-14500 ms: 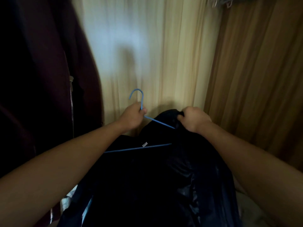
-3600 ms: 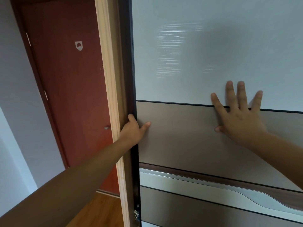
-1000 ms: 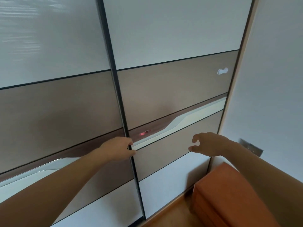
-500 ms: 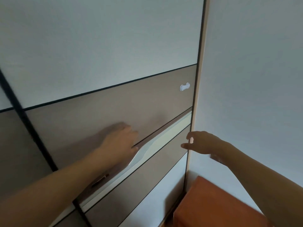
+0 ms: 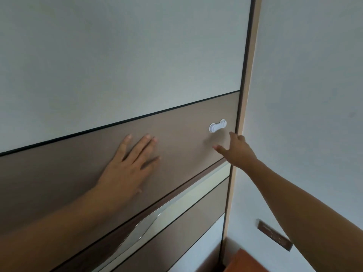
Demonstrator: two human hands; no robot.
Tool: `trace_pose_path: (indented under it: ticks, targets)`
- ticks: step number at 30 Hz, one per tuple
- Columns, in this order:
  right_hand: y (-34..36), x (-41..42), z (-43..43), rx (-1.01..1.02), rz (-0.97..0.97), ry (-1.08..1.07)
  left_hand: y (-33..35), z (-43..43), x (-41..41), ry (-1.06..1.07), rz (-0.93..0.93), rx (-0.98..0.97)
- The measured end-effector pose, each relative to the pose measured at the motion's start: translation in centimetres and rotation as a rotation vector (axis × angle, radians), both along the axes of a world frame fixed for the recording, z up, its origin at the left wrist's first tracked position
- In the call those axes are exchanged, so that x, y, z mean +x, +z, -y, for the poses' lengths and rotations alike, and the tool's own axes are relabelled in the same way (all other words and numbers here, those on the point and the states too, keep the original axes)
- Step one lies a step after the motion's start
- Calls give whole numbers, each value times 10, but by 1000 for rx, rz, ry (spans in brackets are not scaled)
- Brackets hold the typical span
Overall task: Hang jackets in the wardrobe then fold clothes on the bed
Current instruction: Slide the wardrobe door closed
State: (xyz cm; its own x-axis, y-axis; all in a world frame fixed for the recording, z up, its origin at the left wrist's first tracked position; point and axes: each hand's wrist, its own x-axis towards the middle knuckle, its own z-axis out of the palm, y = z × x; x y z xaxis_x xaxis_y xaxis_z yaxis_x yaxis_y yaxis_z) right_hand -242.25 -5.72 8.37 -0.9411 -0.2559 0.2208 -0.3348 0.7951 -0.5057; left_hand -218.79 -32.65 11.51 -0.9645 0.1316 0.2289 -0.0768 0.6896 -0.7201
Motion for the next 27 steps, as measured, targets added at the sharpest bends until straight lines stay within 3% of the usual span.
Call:
trace_pose_path:
  ticks: [6, 11, 17, 27]
  targets:
    - [18, -45, 24, -136, -144, 87, -4, 13, 0, -23, -30, -23]
    - [11, -42, 44, -173, -191, 37, -4, 19, 4, -75, -47, -72]
    - [13, -17, 55, -65, -245, -4, -6, 29, 28, -43, -62, -92]
    - [12, 68, 91, 77, -282, 101, -4, 69, 112, -26, -64, -60]
